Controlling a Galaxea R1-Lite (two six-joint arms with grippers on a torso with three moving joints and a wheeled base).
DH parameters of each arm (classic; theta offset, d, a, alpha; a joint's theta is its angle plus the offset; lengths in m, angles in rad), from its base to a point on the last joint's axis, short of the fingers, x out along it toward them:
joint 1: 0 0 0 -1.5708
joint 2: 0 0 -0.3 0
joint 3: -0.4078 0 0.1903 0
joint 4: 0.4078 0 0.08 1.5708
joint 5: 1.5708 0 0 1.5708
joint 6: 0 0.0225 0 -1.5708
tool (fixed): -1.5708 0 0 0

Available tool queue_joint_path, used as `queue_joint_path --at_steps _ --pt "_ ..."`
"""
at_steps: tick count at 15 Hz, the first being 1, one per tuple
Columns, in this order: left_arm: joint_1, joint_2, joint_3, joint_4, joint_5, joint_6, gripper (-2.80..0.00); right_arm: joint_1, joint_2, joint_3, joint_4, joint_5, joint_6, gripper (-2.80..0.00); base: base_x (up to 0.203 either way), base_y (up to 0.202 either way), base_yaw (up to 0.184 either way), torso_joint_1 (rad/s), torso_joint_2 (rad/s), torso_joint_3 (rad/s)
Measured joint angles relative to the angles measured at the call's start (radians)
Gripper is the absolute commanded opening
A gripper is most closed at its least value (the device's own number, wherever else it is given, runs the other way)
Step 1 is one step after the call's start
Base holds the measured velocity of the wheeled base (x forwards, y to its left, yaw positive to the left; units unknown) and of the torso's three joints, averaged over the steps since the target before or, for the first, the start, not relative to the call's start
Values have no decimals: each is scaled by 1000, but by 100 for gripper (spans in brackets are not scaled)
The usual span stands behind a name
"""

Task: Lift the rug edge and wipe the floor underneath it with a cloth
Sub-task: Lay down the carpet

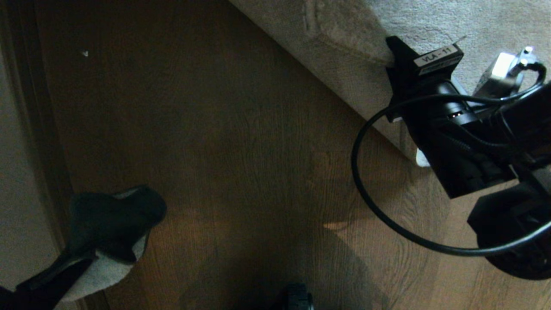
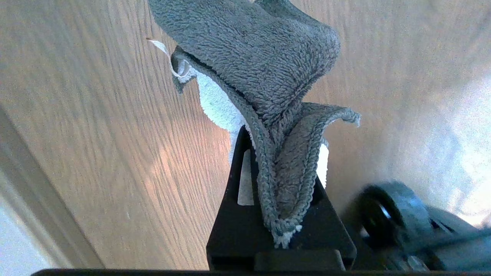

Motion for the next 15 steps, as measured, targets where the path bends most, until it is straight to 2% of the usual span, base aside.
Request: queue_joint_path --at_steps 3,6,9,12,15 --pt "-4 -226 0 248 8 -18 -280 3 -4 -2 0 -1 -2 -280 0 0 0 0 0 0" --pt "-6 -385 0 428 11 -28 -280 12 -3 -3 1 -1 -11 -280 0 0 0 0 0 0" --pt "-8 -495 -7 517 19 -62 -280 14 -3 -1 0 -1 -12 -280 0 0 0 0 0 0" --pt "-18 -576 -11 536 79 -69 -280 21 -3 0 1 0 -12 -280 0 0 0 0 0 0" --pt "-24 -682 -42 668 128 -68 -280 30 -3 1 0 2 -11 -280 0 0 0 0 0 0"
